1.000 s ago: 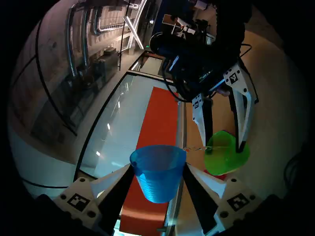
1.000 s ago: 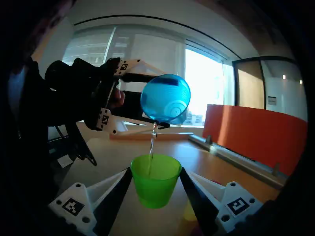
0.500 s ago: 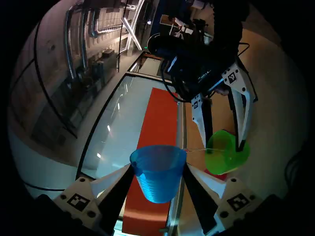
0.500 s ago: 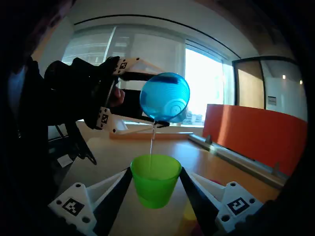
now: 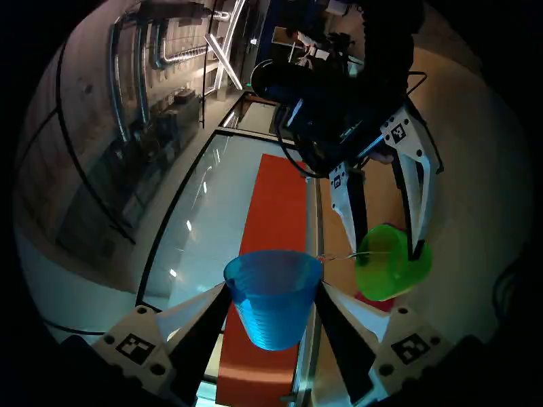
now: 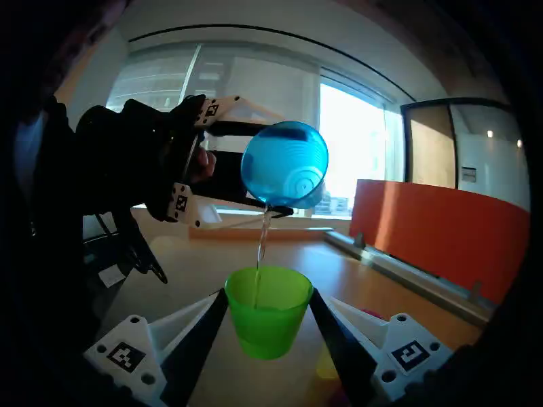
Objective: Pour water
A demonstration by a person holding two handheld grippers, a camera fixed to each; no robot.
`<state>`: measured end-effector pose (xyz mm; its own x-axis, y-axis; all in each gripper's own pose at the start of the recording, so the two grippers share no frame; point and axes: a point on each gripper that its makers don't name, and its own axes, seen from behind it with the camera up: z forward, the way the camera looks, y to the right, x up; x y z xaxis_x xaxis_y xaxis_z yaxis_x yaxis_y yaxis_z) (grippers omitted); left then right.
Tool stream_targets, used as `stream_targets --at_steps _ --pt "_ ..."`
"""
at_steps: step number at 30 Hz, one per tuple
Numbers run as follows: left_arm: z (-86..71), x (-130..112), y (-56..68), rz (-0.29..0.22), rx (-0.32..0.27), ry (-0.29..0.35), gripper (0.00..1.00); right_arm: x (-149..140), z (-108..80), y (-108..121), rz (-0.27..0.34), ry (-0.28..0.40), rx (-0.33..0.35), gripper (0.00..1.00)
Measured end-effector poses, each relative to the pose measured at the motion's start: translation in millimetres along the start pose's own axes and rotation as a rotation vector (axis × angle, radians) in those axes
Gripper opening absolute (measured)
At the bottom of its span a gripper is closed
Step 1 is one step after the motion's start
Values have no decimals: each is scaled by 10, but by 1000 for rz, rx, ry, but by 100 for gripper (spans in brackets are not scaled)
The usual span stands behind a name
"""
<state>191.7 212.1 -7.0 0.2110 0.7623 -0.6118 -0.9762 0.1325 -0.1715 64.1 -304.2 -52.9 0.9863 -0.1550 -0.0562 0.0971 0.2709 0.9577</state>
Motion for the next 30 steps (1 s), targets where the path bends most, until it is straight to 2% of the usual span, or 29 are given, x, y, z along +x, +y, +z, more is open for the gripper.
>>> stream_targets --at_steps 30 --pt "-3 29 -57 56 12 10 84 6 18 -18 -6 -1 4 90"
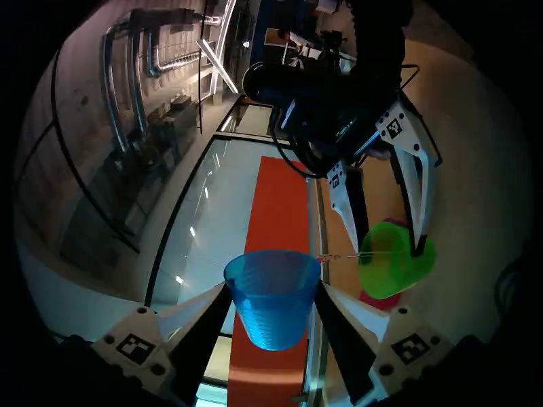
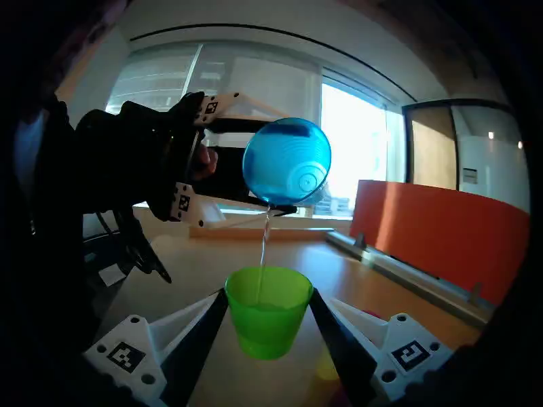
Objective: Pour water
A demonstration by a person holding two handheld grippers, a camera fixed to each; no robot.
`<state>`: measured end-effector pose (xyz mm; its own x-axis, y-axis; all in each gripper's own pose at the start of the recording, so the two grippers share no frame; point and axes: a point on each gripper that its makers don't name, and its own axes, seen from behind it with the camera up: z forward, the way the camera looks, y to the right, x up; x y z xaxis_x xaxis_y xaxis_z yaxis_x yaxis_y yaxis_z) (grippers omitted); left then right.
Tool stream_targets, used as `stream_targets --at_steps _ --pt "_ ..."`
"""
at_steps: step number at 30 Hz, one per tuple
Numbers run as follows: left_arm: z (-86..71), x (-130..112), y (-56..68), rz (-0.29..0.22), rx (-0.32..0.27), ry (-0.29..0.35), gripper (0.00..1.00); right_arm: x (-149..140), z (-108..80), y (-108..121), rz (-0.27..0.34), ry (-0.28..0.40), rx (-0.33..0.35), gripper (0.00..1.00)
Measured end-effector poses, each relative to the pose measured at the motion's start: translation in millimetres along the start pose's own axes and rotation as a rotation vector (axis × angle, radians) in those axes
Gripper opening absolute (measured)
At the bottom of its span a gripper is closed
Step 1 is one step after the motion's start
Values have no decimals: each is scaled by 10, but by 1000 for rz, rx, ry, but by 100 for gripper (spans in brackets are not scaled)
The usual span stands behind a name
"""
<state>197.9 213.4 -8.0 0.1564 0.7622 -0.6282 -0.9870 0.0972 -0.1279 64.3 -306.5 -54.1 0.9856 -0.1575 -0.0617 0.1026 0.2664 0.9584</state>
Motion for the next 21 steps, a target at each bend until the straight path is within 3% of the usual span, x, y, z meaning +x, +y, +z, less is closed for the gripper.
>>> stream_targets --at_steps 21 --pt "-12 14 -12 36 1 0 84 -17 0 11 4 5 -3 90"
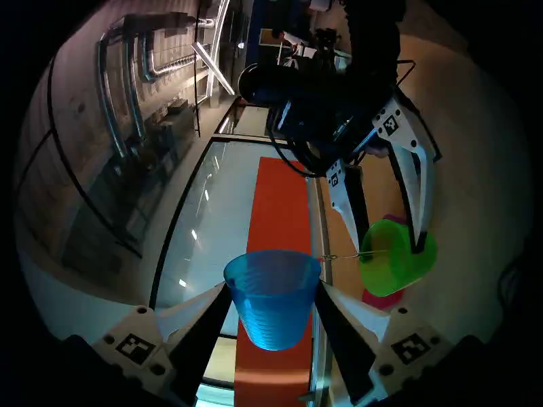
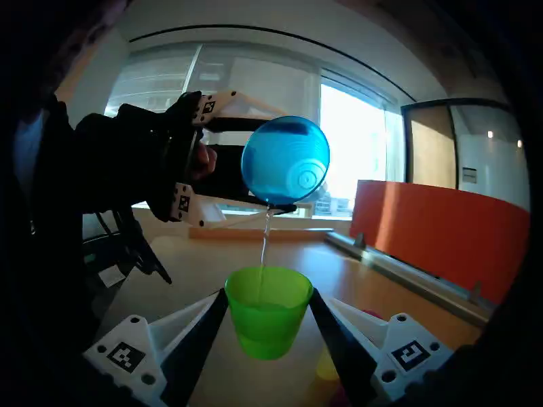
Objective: Pour water
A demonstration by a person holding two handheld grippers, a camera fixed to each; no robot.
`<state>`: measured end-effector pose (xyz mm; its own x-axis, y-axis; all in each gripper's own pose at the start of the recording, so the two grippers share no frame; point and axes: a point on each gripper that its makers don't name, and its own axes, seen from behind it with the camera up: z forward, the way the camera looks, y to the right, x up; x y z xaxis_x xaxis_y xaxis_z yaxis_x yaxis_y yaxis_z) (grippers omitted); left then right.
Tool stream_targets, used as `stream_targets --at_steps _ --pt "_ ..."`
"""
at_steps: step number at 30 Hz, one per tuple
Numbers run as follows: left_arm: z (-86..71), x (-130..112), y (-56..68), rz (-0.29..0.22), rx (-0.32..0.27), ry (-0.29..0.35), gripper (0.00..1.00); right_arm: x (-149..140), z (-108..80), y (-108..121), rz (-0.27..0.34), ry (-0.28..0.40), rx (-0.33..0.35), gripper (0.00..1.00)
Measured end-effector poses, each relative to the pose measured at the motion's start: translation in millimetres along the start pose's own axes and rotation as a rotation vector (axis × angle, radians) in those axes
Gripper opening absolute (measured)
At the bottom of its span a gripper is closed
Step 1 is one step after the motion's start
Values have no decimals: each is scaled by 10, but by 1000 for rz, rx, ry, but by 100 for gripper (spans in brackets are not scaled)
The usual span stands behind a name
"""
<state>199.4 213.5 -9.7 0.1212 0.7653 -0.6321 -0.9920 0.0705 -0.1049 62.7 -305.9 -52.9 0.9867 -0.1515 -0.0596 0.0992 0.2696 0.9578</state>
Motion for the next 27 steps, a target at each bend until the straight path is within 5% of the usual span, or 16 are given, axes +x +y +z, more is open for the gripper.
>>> stream_targets --at_steps 27 --pt "-34 39 -14 34 -1 -2 84 -13 -17 9 2 4 -3 90"
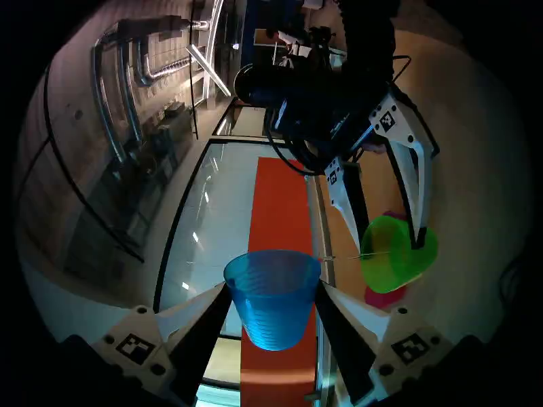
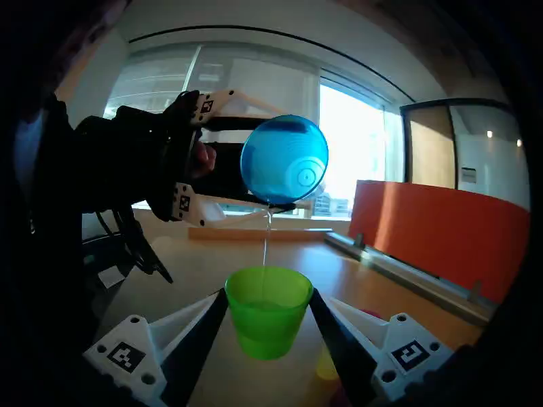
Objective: Pour water
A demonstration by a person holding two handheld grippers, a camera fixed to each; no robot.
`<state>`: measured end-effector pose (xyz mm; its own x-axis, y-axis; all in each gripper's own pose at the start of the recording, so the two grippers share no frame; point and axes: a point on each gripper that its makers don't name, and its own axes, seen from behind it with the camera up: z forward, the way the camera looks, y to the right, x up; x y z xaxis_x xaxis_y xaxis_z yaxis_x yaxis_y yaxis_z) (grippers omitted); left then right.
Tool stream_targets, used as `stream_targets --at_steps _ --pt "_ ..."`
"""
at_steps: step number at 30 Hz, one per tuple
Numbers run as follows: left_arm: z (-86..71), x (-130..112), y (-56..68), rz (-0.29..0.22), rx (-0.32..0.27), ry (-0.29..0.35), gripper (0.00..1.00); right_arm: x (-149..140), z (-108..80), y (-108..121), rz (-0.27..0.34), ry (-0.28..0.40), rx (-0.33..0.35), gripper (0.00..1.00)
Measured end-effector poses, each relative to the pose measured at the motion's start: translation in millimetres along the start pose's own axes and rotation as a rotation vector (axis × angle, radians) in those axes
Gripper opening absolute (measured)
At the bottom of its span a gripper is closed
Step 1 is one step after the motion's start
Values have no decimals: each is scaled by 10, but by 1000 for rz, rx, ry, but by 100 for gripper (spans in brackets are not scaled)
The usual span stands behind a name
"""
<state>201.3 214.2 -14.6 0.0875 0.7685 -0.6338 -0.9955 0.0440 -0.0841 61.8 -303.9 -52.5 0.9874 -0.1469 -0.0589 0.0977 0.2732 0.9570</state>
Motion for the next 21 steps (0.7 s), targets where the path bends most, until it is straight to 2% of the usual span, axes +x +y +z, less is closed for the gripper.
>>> stream_targets --at_steps 21 --pt "51 -23 -81 43 4 -6 84 -3 -7 21 1 3 -2 90"
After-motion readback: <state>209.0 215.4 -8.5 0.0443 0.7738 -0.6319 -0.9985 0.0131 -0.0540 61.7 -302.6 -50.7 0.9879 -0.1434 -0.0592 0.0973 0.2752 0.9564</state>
